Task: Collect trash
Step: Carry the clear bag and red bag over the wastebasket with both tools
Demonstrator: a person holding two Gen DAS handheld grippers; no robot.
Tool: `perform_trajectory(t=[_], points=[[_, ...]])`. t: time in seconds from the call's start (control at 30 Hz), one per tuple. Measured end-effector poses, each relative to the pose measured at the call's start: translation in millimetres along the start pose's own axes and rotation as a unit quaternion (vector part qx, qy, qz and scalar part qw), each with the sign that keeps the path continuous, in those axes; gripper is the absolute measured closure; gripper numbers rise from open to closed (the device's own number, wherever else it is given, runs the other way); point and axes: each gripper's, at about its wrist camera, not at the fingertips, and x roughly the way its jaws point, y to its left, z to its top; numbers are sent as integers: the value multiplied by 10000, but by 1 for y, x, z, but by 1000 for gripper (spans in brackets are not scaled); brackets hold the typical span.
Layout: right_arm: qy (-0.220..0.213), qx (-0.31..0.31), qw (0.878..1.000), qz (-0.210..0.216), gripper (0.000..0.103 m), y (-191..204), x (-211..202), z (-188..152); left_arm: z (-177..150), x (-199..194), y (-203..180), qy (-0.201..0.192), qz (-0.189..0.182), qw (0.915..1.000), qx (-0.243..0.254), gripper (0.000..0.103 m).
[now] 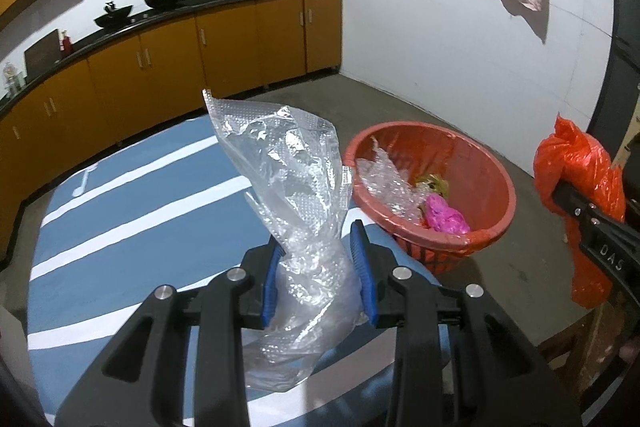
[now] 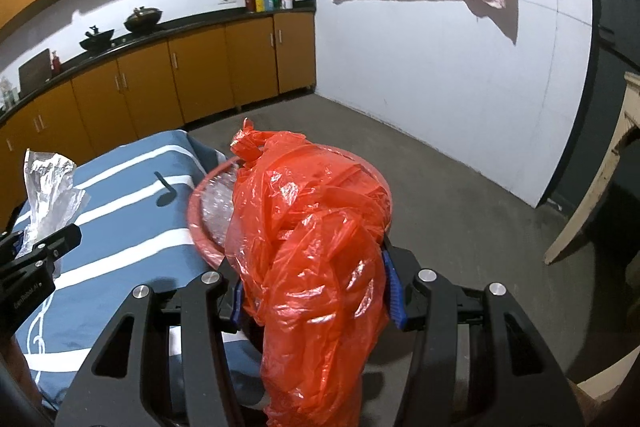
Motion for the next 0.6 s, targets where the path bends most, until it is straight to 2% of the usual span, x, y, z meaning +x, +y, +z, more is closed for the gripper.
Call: perform_trajectory(t=[0.2, 0.4, 0.6], points=[[170, 312, 9993, 140, 51, -11, 17, -3, 0, 19, -15, 10, -440, 9990, 125, 69], [244, 410, 9986, 217, 51, -14, 38, 3, 6, 39, -17, 132, -681, 9975, 136, 70], [137, 546, 9977, 383, 51, -16, 58, 36, 40, 70, -24, 199, -1094, 9937, 153, 70]])
